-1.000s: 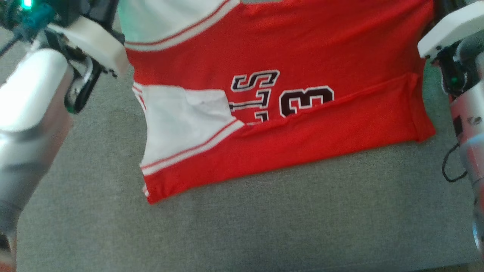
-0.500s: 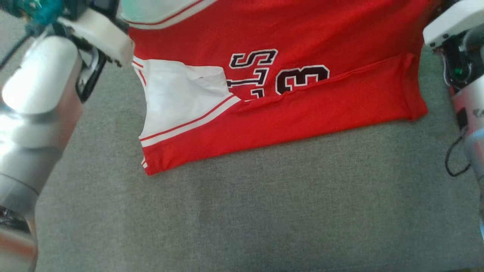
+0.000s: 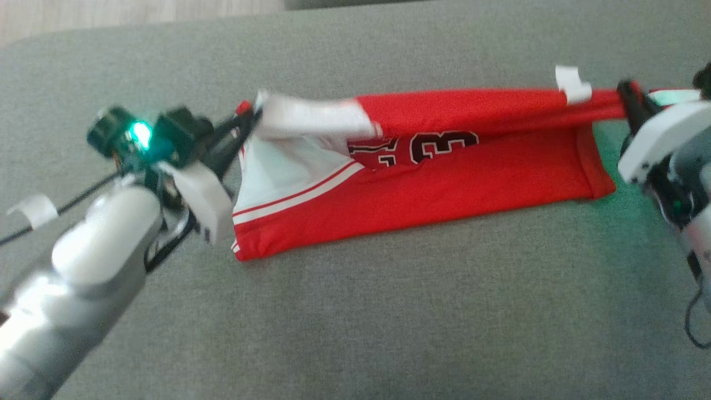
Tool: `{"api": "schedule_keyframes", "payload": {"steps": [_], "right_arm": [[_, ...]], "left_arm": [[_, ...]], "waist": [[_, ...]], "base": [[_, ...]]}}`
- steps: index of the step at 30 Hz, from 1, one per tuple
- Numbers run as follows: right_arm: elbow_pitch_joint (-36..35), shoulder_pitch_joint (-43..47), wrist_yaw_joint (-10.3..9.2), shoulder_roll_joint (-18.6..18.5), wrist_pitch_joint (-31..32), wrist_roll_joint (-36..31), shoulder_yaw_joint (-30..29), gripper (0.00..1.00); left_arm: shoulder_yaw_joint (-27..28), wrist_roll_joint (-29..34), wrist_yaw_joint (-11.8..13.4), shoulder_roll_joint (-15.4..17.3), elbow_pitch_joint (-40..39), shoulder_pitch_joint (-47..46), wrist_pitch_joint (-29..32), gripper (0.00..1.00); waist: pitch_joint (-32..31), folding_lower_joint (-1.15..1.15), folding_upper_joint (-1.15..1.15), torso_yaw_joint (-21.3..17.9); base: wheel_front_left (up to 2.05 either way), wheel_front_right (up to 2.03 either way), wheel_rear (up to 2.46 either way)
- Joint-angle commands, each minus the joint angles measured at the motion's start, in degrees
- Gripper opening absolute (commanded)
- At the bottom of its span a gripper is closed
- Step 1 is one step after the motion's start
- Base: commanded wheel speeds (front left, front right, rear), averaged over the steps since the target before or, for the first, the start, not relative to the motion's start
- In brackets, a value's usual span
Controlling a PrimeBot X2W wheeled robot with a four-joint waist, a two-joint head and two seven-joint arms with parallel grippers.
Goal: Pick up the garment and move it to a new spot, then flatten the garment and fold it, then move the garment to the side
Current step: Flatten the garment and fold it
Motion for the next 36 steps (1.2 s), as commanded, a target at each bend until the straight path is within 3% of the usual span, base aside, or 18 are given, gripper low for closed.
{"api": "schedule_keyframes", "payload": {"steps": [1,12,17,23,24,25,28,32,36], "right_arm": [[-2.04,1.33,-0.04,-1.7,0.8,0.81,1.46,0.0],[-5.02,6.41,-0.04,-7.74,6.93,2.16,10.62,0.0],[-6.23,6.37,-0.04,-9.38,8.77,2.85,14.1,0.0],[-6.48,6.19,-0.04,-9.99,8.99,3.01,16.67,0.0],[-5.94,6.3,-0.04,-9.68,9.61,4.45,16.66,1.0],[-5.97,6.33,-0.04,-9.52,10.14,5.23,16.81,1.0],[-6.56,5.66,-0.04,-9.84,9.89,6.39,17.03,1.0],[-7.39,4.01,-0.04,-9.81,6.76,8.69,14.96,1.0],[-10.19,2.6,-0.04,-8.89,0.58,10.22,12.25,1.0]], "left_arm": [[1.88,-1.06,0.02,3.46,-2.92,-0.81,1.31,0.0],[-1.13,-6.62,2.23,10.54,-17.11,8.54,13.85,0.0],[-1.67,-9.26,3.7,11.62,-19.78,9.91,19.08,0.0],[-1.97,-9.72,4.44,11.52,-20.26,10.12,20.38,0.0],[-2.13,-9.7,4.82,11.11,-19.93,10.19,20.56,0.83],[-2.12,-9.95,5.03,10.85,-19.74,10.35,20.65,1.0],[-1.72,-10.12,5.57,10.44,-19.6,10.5,19.69,1.0],[0.91,-9.81,8.17,9.97,-19.17,10.3,14.91,1.0],[6.69,-10.14,12.47,7.6,-19.15,11.12,3.0,1.0]], "waist": [[-1.25,0.01,0.0,0.31],[-2.75,0.01,0.0,0.3],[-2.11,0.01,0.0,0.23],[-1.57,0.01,0.0,0.1],[-1.5,0.01,0.0,-0.01],[-1.48,0.01,0.0,-0.09],[-1.6,0.01,0.0,-0.52],[-2.62,0.01,0.0,-1.23],[-4.42,0.01,0.0,-2.07]], "base": [[0.0,0.0,0.0],[0.0,0.0,0.0],[0.0,0.0,0.0],[0.0,0.0,0.0],[0.0,0.0,0.0],[0.0,0.0,0.0],[0.0,0.0,0.0],[0.0,0.0,0.0],[0.0,0.0,0.0]]}}
